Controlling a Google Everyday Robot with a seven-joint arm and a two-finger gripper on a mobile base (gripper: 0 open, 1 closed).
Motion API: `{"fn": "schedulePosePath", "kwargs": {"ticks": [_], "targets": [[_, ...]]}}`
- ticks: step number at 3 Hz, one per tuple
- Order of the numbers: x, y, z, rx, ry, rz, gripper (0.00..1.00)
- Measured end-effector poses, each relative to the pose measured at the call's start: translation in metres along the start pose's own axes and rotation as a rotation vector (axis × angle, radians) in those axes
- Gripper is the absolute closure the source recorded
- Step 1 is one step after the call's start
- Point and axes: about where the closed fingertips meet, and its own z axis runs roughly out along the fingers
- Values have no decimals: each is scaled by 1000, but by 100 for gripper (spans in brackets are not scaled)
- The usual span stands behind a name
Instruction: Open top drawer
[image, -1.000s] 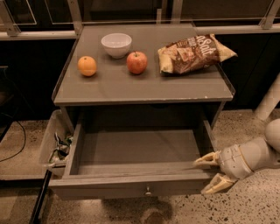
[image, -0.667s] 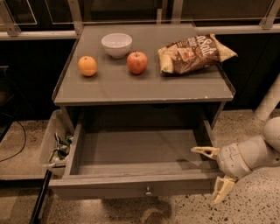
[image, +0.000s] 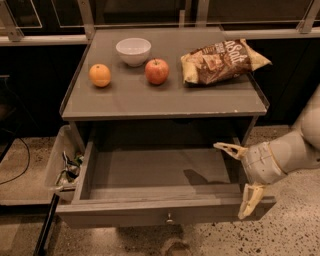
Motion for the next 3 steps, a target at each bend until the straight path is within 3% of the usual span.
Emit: {"fn": "schedulePosePath", "kwargs": {"ticks": [2,3], "targets": [[-31,-55,-76,99,76,-75,0],[-33,-61,-83,116,79,-81,0]]}}
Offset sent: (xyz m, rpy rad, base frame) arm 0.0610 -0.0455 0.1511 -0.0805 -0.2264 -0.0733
